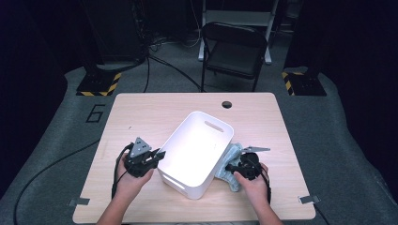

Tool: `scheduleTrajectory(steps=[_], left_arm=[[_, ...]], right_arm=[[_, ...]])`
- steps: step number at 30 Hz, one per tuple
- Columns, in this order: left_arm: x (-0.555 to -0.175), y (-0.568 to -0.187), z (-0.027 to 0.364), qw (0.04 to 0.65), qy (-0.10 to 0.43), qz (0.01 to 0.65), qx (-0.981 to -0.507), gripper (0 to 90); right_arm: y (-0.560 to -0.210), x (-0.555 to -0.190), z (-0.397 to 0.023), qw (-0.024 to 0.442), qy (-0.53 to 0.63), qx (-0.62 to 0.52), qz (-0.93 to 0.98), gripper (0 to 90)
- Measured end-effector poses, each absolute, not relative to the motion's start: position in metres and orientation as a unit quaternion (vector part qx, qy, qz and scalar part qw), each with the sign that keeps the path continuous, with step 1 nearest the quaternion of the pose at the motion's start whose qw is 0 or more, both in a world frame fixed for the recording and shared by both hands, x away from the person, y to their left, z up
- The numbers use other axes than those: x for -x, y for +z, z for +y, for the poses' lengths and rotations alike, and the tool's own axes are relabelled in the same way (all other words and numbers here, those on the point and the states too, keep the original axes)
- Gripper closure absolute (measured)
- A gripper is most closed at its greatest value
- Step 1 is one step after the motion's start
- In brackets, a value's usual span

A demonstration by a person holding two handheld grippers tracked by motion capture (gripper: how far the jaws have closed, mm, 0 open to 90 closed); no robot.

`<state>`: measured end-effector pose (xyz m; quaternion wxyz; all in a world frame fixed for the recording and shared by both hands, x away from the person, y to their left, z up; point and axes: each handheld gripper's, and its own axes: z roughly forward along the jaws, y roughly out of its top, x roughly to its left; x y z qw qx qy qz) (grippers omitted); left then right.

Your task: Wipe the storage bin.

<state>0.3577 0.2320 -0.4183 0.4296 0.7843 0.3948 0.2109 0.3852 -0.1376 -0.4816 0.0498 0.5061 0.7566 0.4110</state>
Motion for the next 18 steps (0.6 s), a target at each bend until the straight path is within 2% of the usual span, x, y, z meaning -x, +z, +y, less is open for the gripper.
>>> scheduleTrajectory(steps=[11,18], left_arm=[[-0.357,-0.418,0.23,0.428,0.211,0.397,-0.784,77.6],[-0.357,-0.419,0.23,0.432,0.21,0.396,-0.783,77.7]], right_arm=[[-0.431,-0.366,-0.139,0.098,0.49,-0.461,0.733,69.7],[-0.412,-0.359,-0.139,0.107,0.512,-0.441,0.729,69.8]])
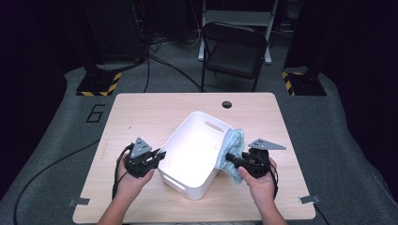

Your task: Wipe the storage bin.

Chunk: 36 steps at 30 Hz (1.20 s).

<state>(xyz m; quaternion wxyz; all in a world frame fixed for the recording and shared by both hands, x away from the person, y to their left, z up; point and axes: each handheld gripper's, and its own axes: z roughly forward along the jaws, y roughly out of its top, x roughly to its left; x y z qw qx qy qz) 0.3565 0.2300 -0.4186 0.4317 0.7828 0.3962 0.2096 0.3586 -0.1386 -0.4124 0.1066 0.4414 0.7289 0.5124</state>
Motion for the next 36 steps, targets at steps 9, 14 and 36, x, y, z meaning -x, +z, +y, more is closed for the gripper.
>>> scheduleTrajectory(steps=[9,14,36], left_arm=[[-0.357,-0.419,0.231,0.436,0.204,0.392,-0.784,78.4],[-0.358,-0.419,0.233,0.437,0.2,0.39,-0.785,78.7],[-0.359,-0.419,0.236,0.443,0.198,0.396,-0.779,81.6]], right_arm=[[-0.429,-0.365,-0.139,0.072,0.513,-0.454,0.725,70.2],[-0.438,-0.367,-0.137,0.058,0.493,-0.464,0.734,70.2],[-0.505,-0.39,-0.125,-0.003,0.388,-0.497,0.776,70.3]])
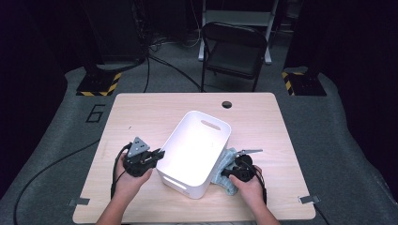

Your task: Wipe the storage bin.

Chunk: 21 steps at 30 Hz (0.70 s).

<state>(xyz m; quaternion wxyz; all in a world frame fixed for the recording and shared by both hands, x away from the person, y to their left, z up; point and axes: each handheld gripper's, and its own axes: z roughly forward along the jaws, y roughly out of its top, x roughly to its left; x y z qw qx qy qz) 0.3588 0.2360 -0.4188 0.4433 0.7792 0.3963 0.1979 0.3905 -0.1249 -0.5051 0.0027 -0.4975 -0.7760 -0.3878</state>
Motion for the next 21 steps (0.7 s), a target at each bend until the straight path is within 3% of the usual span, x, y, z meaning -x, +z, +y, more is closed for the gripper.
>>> scheduleTrajectory(steps=[10,21], left_arm=[[-0.359,-0.421,0.234,0.444,0.203,0.4,-0.776,81.1],[-0.359,-0.421,0.232,0.442,0.207,0.403,-0.775,81.1]], right_arm=[[-0.499,-0.384,-0.119,-0.029,-0.387,0.495,-0.777,70.3],[-0.463,-0.372,-0.125,-0.045,-0.447,0.468,-0.761,70.2]])
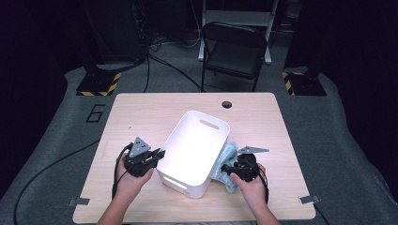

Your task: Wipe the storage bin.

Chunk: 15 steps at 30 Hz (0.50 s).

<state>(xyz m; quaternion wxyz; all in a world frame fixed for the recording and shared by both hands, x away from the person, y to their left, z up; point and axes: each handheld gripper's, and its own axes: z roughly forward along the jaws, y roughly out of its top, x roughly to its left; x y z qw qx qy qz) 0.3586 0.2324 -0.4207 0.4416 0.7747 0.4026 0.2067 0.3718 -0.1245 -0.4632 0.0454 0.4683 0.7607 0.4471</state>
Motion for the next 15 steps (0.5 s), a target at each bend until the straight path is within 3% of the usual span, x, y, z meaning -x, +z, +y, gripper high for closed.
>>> scheduleTrajectory(steps=[15], left_arm=[[-0.359,-0.421,0.232,0.441,0.208,0.405,-0.773,80.5]], right_arm=[[-0.418,-0.357,-0.128,0.067,0.518,-0.427,0.738,69.7]])
